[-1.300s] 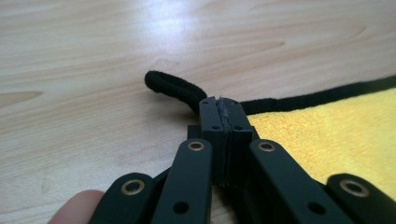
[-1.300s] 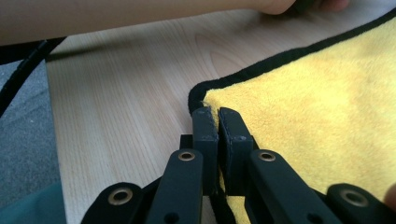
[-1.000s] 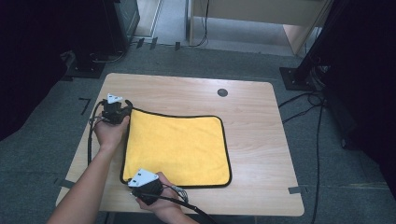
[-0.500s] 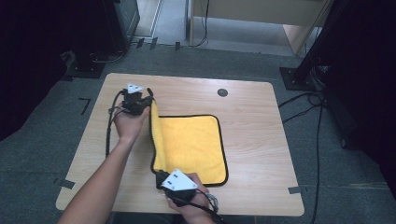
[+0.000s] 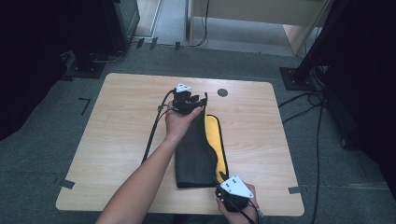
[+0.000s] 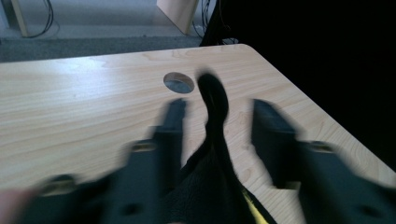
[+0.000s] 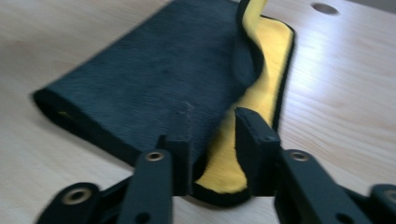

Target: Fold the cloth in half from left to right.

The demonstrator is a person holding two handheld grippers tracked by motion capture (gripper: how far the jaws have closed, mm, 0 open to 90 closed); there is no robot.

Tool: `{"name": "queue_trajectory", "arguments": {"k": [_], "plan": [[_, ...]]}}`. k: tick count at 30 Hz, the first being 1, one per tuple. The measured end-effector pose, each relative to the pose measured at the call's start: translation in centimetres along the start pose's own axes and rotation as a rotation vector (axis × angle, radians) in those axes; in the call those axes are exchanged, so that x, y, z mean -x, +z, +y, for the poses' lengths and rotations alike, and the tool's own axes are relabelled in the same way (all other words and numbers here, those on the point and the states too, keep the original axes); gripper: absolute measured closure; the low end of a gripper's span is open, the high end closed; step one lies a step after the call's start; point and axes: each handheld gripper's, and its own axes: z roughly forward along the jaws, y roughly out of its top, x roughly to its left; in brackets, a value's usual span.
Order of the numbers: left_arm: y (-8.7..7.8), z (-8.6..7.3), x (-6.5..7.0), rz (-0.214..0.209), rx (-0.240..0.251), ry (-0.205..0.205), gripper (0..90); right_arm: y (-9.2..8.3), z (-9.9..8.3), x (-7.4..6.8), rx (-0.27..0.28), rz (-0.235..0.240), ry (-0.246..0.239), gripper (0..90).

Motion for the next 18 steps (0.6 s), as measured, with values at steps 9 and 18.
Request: {"name": "queue_trajectory", "arguments": {"k": [9,18], "plan": [[-1.5,-4.0,-4.0,0.172,-0.18,0.05,48.5,0.7,1.2,1.1,0.015,-0.071,0.004,54.7],[-1.2,-7.9,-5.1,0.287,-0.263,0.12,49.6,4.4,-0.4,0.0,-0.15,0.03,-0.069,56.2]]}}
